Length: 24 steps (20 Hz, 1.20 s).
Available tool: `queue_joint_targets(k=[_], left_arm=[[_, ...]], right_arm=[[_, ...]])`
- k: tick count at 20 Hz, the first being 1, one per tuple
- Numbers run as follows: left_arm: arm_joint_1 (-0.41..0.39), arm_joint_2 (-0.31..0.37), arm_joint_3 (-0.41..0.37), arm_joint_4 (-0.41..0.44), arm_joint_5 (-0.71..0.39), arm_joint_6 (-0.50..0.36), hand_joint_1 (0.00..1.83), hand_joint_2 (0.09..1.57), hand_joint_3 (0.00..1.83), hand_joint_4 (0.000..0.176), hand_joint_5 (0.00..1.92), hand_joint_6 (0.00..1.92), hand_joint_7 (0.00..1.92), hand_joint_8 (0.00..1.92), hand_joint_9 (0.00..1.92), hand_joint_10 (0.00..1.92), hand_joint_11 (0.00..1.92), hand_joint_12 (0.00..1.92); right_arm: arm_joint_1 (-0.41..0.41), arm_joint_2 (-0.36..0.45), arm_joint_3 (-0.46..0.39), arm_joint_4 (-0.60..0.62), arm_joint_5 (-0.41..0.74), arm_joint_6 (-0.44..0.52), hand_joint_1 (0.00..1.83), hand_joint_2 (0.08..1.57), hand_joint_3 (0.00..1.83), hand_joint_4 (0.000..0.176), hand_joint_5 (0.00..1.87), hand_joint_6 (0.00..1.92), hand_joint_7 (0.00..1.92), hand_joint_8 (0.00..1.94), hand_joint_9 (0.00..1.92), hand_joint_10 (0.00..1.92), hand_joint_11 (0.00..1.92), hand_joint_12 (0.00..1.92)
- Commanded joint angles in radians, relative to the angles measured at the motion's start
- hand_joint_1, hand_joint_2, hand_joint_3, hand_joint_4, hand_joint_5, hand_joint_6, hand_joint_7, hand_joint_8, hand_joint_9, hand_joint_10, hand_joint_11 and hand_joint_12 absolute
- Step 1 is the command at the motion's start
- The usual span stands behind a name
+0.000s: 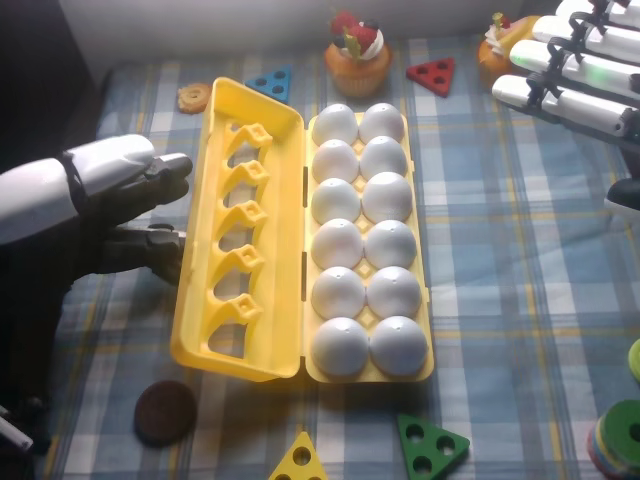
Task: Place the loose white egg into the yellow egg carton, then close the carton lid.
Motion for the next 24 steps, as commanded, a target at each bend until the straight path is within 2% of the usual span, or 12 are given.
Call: queue_joint_targets(k=[1,5,8,10,11,12,13,14,16,19,20,24], left_arm=[[-0.019,0.014,-0.007,-0.013,-0.171,-0.012,0.00,1.15,0.00,0.000,0.00,0.00,0.00,0.00,0.58,0.01,0.32,1.15],[-0.058,0.062,-0.055,0.026,-0.234,0.030,0.00,1.16,0.01,0.000,0.00,0.00,0.00,0.00,0.62,0.02,0.40,1.11],[-0.139,0.039,-0.042,0.092,-0.208,0.027,0.00,1.16,0.00,0.000,0.00,0.00,0.00,0.00,0.62,0.01,0.30,1.22],[-0.185,0.019,-0.032,0.133,-0.186,0.021,0.00,1.19,0.01,0.006,0.00,0.00,0.00,0.00,0.57,0.00,0.27,1.23],[-0.216,0.005,-0.023,0.166,-0.165,0.015,0.00,1.21,0.01,0.005,0.00,0.00,0.00,0.00,0.55,0.00,0.22,1.28],[-0.237,-0.010,-0.012,0.190,-0.149,0.004,0.00,1.21,0.01,0.022,0.02,0.01,0.07,0.02,0.56,0.01,0.22,1.30],[-0.262,-0.034,0.006,0.229,-0.122,-0.029,0.00,1.22,0.01,0.032,0.04,0.01,0.08,0.02,0.53,0.00,0.21,1.33],[-0.279,-0.057,0.023,0.259,-0.096,-0.054,0.00,1.27,0.01,0.000,0.01,0.00,0.07,0.01,0.43,0.00,0.12,1.42],[-0.307,-0.100,0.054,0.312,-0.049,-0.099,0.07,1.40,0.03,0.002,0.00,0.00,0.04,0.00,0.36,0.00,0.00,1.60],[-0.350,-0.150,0.081,0.397,0.000,-0.144,0.18,1.47,0.02,0.000,0.02,0.01,0.06,0.01,0.31,0.00,0.00,1.51],[-0.371,-0.170,0.091,0.444,0.022,-0.171,0.25,1.48,0.02,0.000,0.04,0.02,0.09,0.02,0.31,0.00,0.00,1.54],[-0.420,-0.223,0.124,0.570,0.072,-0.255,0.34,1.51,0.01,0.000,0.03,0.01,0.03,0.00,0.23,0.00,0.00,1.45]], right_arm=[[0.007,0.008,0.001,0.002,0.118,-0.003,0.79,1.33,0.00,0.000,0.00,0.00,0.00,0.00,0.00,0.00,0.00,0.32],[0.007,0.008,0.001,0.005,0.116,-0.003,0.81,1.32,0.00,0.000,0.00,0.00,0.00,0.00,0.00,0.00,0.00,0.42],[0.007,0.012,0.000,0.008,0.118,-0.003,0.72,1.33,0.00,0.000,0.00,0.00,0.00,0.00,0.00,0.00,0.00,0.44],[0.007,0.015,-0.002,0.008,0.124,-0.003,0.70,1.34,0.00,0.000,0.00,0.00,0.00,0.00,0.00,0.00,0.00,0.07],[0.008,0.020,-0.003,0.008,0.133,-0.003,0.63,1.35,0.01,0.000,0.00,0.00,0.00,0.00,0.00,0.00,0.00,0.02],[0.008,0.024,-0.004,0.008,0.141,-0.003,0.66,1.36,0.01,0.000,0.00,0.00,0.00,0.00,0.00,0.00,0.00,0.00],[0.008,0.027,-0.005,0.008,0.146,-0.004,0.70,1.35,0.01,0.000,0.00,0.00,0.00,0.00,0.00,0.00,0.00,0.00],[0.008,0.029,-0.006,0.008,0.147,-0.004,0.73,1.35,0.01,0.000,0.00,0.00,0.00,0.00,0.00,0.00,0.00,0.00],[0.008,0.032,-0.008,0.008,0.147,-0.004,0.74,1.36,0.01,0.000,0.00,0.00,0.00,0.00,0.00,0.00,0.00,0.00],[0.008,0.033,-0.008,0.009,0.147,-0.004,0.76,1.36,0.01,0.000,0.00,0.00,0.00,0.00,0.00,0.00,0.00,0.00],[0.008,0.033,-0.008,0.009,0.147,-0.004,0.76,1.35,0.01,0.000,0.00,0.00,0.00,0.00,0.00,0.00,0.00,0.00],[0.007,0.033,-0.008,0.009,0.147,-0.004,0.75,1.36,0.01,0.000,0.00,0.00,0.00,0.00,0.00,0.00,0.00,0.00]])
